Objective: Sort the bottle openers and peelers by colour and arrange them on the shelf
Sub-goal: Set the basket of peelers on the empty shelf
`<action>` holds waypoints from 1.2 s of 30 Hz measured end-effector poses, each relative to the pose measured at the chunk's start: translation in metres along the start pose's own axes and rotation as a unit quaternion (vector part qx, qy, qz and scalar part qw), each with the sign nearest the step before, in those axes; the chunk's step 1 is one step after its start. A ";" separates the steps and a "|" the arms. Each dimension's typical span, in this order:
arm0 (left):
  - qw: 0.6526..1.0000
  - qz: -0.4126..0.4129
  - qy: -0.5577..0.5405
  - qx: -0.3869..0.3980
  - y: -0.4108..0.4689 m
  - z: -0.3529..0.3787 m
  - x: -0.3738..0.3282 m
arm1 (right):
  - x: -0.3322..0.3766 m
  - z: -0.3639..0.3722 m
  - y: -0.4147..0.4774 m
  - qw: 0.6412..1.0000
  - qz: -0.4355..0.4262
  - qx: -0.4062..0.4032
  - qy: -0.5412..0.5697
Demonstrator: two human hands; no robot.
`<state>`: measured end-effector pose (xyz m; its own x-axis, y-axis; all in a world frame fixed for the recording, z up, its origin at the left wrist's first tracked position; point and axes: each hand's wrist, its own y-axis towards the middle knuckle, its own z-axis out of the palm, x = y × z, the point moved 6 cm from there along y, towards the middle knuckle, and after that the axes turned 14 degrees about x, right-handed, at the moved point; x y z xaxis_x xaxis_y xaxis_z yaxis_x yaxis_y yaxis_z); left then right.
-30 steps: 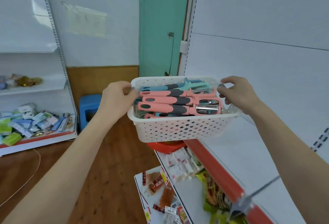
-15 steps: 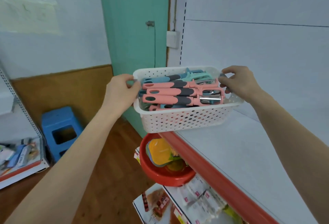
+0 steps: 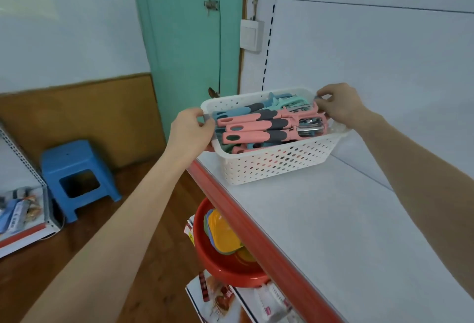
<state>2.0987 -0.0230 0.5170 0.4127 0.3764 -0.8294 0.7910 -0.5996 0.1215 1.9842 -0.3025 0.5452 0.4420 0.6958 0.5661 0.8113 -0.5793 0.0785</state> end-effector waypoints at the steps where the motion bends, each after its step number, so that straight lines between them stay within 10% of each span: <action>1: 1.000 -0.007 -0.003 0.000 0.002 0.002 0.001 | -0.001 0.003 0.007 1.000 -0.002 0.004 -0.011; 29: 0.997 -0.044 0.048 -0.037 0.026 0.008 0.018 | 0.006 0.037 0.077 0.994 -0.038 0.073 -0.077; 36: 0.967 0.020 0.248 -0.047 0.021 0.002 0.001 | 0.008 0.021 0.055 0.995 -0.040 0.062 -0.068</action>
<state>2.1148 -0.0363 0.5176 0.5907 0.6611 -0.4626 0.7983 -0.5624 0.2156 2.0405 -0.3198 0.5370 0.4154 0.7932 0.4453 0.8830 -0.4693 0.0123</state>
